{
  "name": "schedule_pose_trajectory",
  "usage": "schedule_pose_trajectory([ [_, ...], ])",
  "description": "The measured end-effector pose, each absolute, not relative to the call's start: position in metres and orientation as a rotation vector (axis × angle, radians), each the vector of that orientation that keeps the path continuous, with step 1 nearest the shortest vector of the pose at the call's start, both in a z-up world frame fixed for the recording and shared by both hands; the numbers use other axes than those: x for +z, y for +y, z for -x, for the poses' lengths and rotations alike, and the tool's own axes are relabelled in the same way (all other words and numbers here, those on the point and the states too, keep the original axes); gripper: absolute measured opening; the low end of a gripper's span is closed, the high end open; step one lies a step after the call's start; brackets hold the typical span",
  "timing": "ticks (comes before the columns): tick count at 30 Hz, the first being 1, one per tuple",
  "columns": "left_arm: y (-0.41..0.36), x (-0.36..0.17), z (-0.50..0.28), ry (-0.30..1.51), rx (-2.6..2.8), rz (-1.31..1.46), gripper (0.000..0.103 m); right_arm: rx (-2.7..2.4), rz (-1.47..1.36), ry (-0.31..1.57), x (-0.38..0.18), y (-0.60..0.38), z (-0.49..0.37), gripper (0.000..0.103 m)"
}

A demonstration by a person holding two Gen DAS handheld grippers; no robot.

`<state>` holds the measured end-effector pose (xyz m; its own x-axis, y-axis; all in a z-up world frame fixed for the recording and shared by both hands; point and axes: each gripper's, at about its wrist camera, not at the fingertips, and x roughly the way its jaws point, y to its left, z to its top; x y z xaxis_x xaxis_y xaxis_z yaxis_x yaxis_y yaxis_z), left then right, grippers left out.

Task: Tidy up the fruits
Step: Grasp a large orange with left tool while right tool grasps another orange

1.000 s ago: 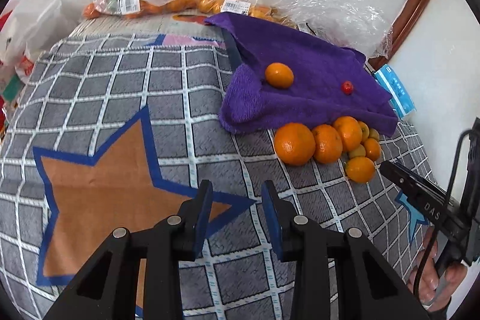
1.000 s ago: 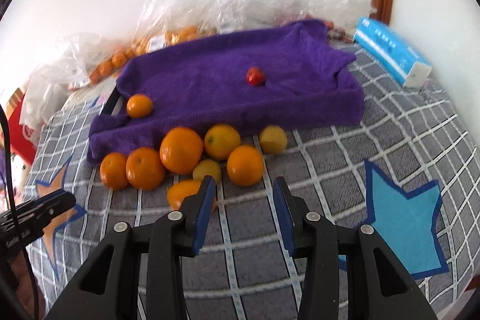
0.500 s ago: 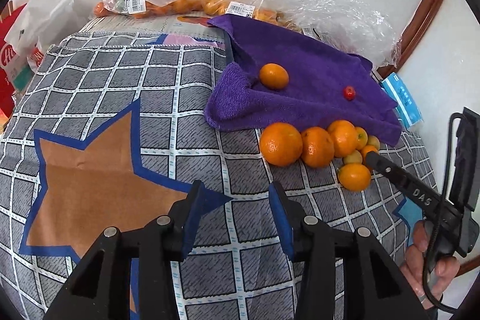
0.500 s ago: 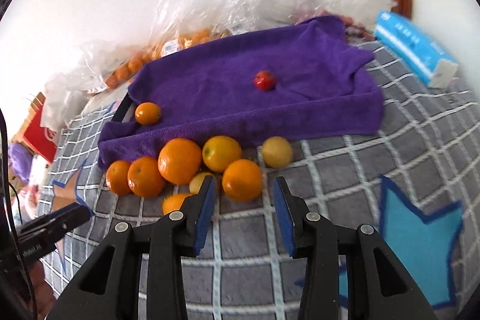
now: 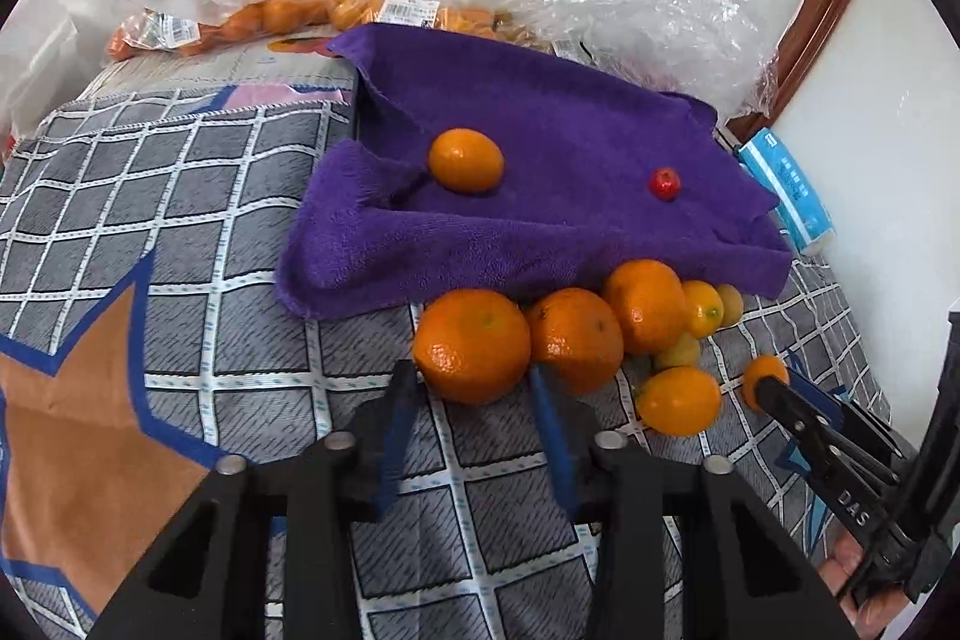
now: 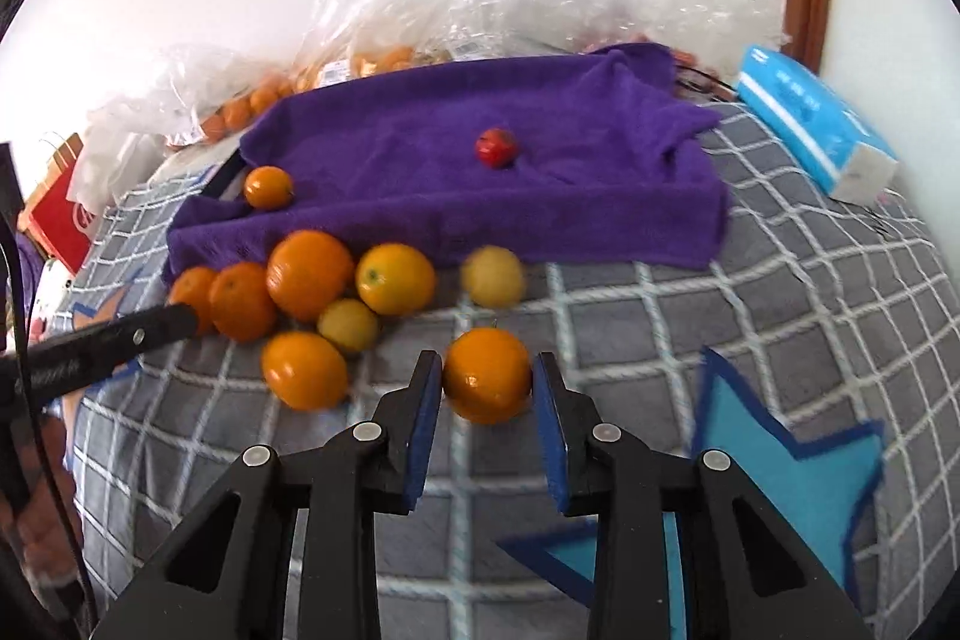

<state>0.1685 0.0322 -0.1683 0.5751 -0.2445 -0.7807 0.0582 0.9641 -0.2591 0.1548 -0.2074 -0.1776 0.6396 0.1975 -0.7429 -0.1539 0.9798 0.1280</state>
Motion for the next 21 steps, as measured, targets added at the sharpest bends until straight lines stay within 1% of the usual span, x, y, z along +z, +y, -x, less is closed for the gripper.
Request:
schedule_pose_trajectory([
  [3, 0.032, -0.166, -0.165, 0.926, -0.180, 0.193, 0.032, 0.192, -0.076, 0.850, -0.178, -0.217, -0.150, 0.031],
  [8, 0.041, -0.159, -0.143, 0.947, -0.136, 0.147, 0.032, 0.192, -0.094, 0.852, -0.177, -0.220, -0.143, 0.031],
  [13, 0.047, -0.167, -0.136, 0.961, -0.120, 0.162, 0.035, 0.212, -0.082, 0.854, -0.180, -0.217, -0.138, 0.032],
  [15, 0.050, -0.169, -0.138, 0.939, -0.118, 0.185, 0.041, 0.218, -0.099, 0.865, -0.182, -0.218, -0.142, 0.032],
  [16, 0.051, -0.169, -0.141, 0.924, -0.116, 0.194, 0.042, 0.222, -0.107, 0.873, -0.184, -0.218, -0.144, 0.033],
  [19, 0.045, -0.171, -0.144, 0.901, -0.108, 0.157, 0.042, 0.231, -0.103, 0.885, -0.189, -0.216, -0.149, 0.034],
  [21, 0.042, -0.173, -0.143, 0.865, -0.087, 0.136, 0.040, 0.227, -0.086, 0.876, -0.189, -0.214, -0.148, 0.034],
])
